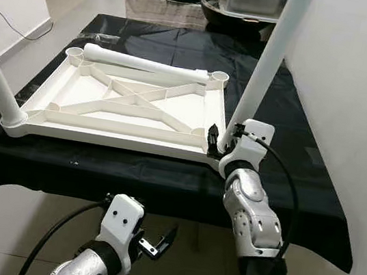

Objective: Building children table

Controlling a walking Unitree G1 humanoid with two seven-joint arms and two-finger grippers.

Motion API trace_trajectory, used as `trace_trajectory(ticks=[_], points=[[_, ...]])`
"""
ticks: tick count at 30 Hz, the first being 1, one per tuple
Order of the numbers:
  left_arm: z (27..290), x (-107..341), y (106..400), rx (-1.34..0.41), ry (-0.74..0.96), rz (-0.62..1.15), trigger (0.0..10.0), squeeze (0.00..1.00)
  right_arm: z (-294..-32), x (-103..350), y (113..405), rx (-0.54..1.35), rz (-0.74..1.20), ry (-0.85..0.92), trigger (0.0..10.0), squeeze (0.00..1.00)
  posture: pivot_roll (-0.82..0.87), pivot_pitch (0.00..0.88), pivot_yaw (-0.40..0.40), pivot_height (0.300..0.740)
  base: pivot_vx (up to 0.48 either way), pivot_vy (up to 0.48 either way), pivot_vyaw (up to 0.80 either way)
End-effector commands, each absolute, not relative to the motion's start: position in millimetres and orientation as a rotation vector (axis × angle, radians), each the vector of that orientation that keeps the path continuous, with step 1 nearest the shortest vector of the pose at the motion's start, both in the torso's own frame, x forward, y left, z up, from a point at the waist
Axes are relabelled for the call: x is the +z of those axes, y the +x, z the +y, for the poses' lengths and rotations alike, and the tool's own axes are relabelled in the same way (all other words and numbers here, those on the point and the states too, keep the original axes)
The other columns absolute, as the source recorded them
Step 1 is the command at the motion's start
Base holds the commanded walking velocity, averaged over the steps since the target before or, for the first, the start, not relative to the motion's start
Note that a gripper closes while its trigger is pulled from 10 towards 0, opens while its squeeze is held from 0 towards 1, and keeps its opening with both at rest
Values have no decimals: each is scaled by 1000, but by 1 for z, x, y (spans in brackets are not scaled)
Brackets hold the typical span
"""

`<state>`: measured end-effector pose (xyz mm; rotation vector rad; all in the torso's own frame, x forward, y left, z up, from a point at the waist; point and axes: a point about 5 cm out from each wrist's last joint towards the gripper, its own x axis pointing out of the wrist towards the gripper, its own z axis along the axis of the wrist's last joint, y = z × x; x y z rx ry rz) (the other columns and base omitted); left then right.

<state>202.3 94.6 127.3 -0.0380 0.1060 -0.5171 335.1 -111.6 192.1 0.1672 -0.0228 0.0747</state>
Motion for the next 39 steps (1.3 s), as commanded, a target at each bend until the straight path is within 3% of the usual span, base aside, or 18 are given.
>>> trace_trajectory(ticks=[1,13,19,24,39], points=[[96,125,203,-515,-28,112,10000,0,-105,188,332,131,3,171,10000,0,60,90,-35,740,0,0,0],[96,124,205,-512,-27,100,10000,0,-156,157,300,203,75,71,10000,0,55,81,-35,740,0,0,0],[96,125,204,-512,-29,97,10000,0,-209,140,308,-6,135,-146,10000,0,55,86,-36,740,0,0,0],[96,127,202,-513,-26,92,10000,0,-234,142,320,-175,141,-270,10000,0,65,99,-38,740,0,0,0],[101,142,202,-467,-4,42,10000,0,-234,141,356,-249,88,-210,10000,0,89,140,-46,740,0,0,0]])
